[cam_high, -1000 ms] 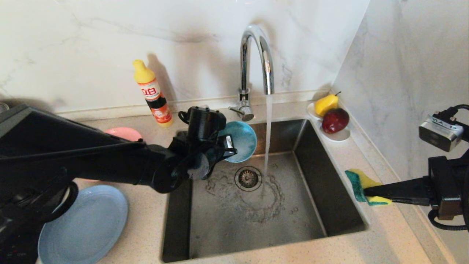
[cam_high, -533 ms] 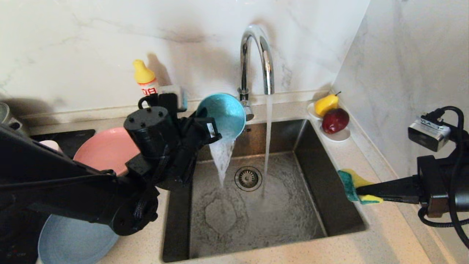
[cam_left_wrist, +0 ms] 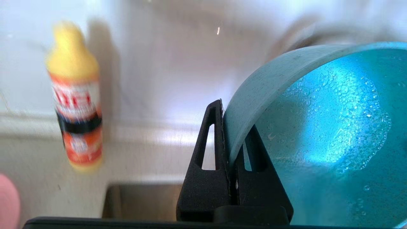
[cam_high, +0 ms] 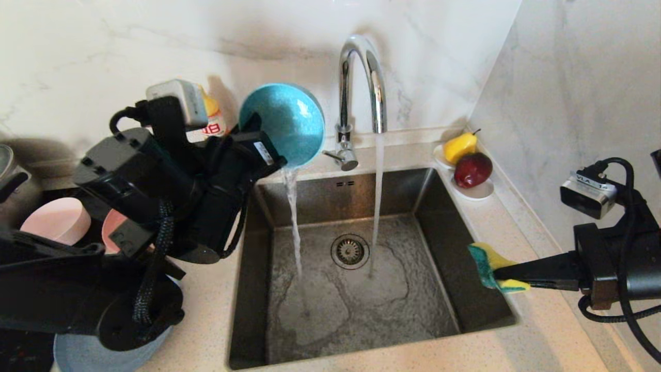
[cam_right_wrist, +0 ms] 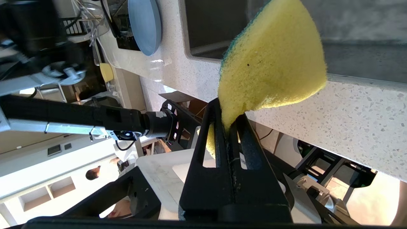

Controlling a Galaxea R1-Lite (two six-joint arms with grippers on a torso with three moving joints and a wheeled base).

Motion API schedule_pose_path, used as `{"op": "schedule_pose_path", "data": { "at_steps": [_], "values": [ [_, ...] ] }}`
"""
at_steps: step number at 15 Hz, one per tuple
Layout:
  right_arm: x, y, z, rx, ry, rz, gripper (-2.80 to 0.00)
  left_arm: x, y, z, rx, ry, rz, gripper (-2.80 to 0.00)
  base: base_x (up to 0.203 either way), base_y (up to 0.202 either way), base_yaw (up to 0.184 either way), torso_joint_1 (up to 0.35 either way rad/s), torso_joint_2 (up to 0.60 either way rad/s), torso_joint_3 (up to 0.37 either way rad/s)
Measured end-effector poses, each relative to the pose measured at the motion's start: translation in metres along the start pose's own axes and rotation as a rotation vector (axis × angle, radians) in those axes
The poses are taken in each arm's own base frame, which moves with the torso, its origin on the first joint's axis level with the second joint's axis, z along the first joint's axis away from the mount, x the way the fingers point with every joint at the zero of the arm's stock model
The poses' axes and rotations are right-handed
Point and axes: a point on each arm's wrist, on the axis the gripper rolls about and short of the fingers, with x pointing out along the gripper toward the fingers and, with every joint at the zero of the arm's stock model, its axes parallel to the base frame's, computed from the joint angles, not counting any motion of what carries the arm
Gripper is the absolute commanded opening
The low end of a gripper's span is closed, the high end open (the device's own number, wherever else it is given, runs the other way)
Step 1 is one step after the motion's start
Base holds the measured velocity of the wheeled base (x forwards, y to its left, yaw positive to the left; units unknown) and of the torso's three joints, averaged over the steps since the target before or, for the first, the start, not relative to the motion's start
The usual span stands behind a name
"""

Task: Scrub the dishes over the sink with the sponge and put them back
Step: Rinse the bowl

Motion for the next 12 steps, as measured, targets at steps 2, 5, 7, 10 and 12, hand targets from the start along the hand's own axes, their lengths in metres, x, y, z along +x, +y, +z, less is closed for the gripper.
{"op": "schedule_pose_path", "data": {
  "at_steps": [2, 5, 7, 10, 12],
  "values": [
    [0.001, -0.001, 0.0, 0.003, 0.001, -0.002, -2.8, -0.004, 0.002, 0.02, -0.022, -0.047, -0.004, -2.8, 0.0, 0.0, 0.0, 0.0, 0.0, 0.0],
    [0.001, -0.001, 0.001, 0.004, 0.001, -0.003, -2.8, -0.01, 0.005, 0.047, -0.052, -0.109, -0.009, -2.8, 0.0, 0.0, 0.0, 0.0, 0.0, 0.0],
    [0.001, -0.001, 0.001, 0.004, -0.001, -0.005, -2.8, -0.013, 0.007, 0.056, -0.064, -0.132, -0.008, -2.8, 0.0, 0.0, 0.0, 0.0, 0.0, 0.0],
    [0.0, -0.001, 0.001, 0.003, -0.002, -0.005, -2.8, -0.017, 0.008, 0.064, -0.078, -0.147, -0.009, -2.8, 0.0, 0.0, 0.0, 0.0, 0.0, 0.0],
    [0.0, 0.0, 0.002, 0.001, -0.005, -0.004, -2.8, -0.018, 0.008, 0.063, -0.075, -0.14, -0.01, -2.8, 0.0, 0.0, 0.0, 0.0, 0.0, 0.0]
  ]
}}
